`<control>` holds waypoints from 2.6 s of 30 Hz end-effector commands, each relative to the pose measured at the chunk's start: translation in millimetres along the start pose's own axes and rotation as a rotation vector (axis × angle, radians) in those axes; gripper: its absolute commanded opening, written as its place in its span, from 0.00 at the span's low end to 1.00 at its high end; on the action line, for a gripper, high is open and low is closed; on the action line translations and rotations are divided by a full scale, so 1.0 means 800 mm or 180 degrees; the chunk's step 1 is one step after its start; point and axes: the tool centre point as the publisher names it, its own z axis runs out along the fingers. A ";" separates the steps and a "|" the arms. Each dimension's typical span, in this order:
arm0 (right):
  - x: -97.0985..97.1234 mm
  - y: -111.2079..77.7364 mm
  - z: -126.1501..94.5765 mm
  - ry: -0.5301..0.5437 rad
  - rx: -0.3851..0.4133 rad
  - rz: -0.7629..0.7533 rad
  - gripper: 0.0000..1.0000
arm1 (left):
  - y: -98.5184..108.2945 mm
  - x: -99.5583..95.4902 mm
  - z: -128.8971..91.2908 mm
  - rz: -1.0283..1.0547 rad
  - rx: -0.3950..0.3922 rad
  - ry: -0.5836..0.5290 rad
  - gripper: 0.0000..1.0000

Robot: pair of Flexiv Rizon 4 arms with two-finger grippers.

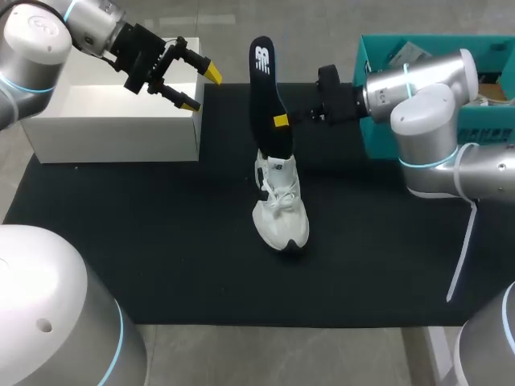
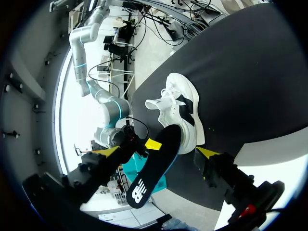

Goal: Take the shoe out of the shoebox, open the shoe tongue, remove and reinsert the insole, then place the shoe into the shoebox

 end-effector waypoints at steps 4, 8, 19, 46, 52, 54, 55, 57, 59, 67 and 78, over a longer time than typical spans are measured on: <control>0.002 -0.016 0.005 -0.0042 -0.0047 0.0031 0.00 | -0.002 -0.001 0.000 0.0003 -0.0010 0.0011 1.00; 0.003 -0.025 0.007 -0.0060 -0.0043 0.0067 0.00 | -0.002 -0.001 0.000 0.0003 -0.0010 0.0011 1.00; 0.011 -0.051 0.009 -0.0049 0.0003 0.0180 0.00 | -0.002 -0.001 0.000 0.0003 -0.0010 0.0011 1.00; 0.010 -0.029 -0.002 -0.0088 -0.0008 0.0109 0.80 | -0.002 -0.001 0.000 0.0003 -0.0010 0.0011 1.00; 0.007 -0.023 -0.003 -0.0087 0.0085 0.0137 0.00 | -0.002 -0.001 0.000 0.0003 -0.0010 0.0011 1.00; 0.006 -0.022 -0.002 -0.0089 0.0117 0.0177 0.00 | -0.002 -0.001 0.000 0.0003 -0.0010 0.0011 1.00; 0.006 -0.022 -0.002 -0.0086 0.0096 0.0186 0.00 | -0.002 -0.001 0.000 0.0003 -0.0010 0.0011 1.00; 0.005 -0.023 -0.001 -0.0080 0.0103 0.0224 0.00 | -0.002 -0.001 0.000 0.0003 -0.0010 0.0011 1.00; 0.004 -0.024 0.000 -0.0074 0.0106 0.0235 0.00 | -0.002 -0.001 0.000 0.0003 -0.0010 0.0011 1.00; 0.007 -0.033 0.006 -0.0038 0.0157 0.0259 0.00 | -0.002 -0.001 0.000 0.0003 -0.0010 0.0011 1.00; 0.006 -0.058 0.009 -0.0118 0.0351 0.0275 0.00 | -0.002 -0.001 0.000 0.0003 -0.0010 0.0011 1.00</control>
